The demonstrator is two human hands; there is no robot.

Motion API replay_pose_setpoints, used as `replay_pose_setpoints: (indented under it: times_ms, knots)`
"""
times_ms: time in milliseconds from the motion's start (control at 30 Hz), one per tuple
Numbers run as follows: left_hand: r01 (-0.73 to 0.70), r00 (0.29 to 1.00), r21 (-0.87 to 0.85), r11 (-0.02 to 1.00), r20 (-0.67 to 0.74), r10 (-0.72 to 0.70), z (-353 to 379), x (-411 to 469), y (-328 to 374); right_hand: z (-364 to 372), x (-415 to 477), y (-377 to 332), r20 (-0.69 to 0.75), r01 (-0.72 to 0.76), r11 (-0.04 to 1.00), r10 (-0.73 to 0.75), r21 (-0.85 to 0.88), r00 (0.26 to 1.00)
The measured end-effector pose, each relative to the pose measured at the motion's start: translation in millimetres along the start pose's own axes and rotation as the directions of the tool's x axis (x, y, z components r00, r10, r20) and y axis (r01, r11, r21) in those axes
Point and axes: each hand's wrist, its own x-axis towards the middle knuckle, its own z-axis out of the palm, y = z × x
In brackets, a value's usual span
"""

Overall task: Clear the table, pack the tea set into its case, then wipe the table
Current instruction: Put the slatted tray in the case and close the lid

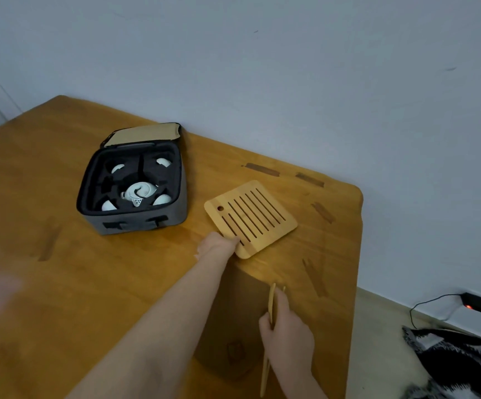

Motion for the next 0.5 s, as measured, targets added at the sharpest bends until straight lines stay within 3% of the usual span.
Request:
replay_pose_setpoints:
  times_ms: [167, 267, 333, 500]
  knots:
    - [-0.073, 0.994, -0.408, 0.91, 0.043, 0.099, -6.7, -10.3, -0.5, -3.6, 2.5, -10.7, -0.05, 0.028, 1.0, -0.028, 0.001, 0.998]
    - [0.034, 0.994, -0.683, 0.729, 0.097, 0.045, -13.8, -19.5, -2.8, -4.2, 3.0, -18.7, -0.074, 0.054, 0.999, -0.053, 0.002, 0.996]
    - [0.055, 0.995, -0.747, 0.662, 0.099, 0.03, -20.8, -25.2, -5.3, -4.4, 3.6, -24.0, -0.091, 0.065, 0.998, -0.064, 0.008, 0.994]
    - [0.01, 0.996, -0.781, 0.625, 0.063, 0.062, -43.7, -32.5, -20.7, -6.8, -2.7, -36.9, -0.159, 0.07, 0.997, -0.064, 0.036, 0.985]
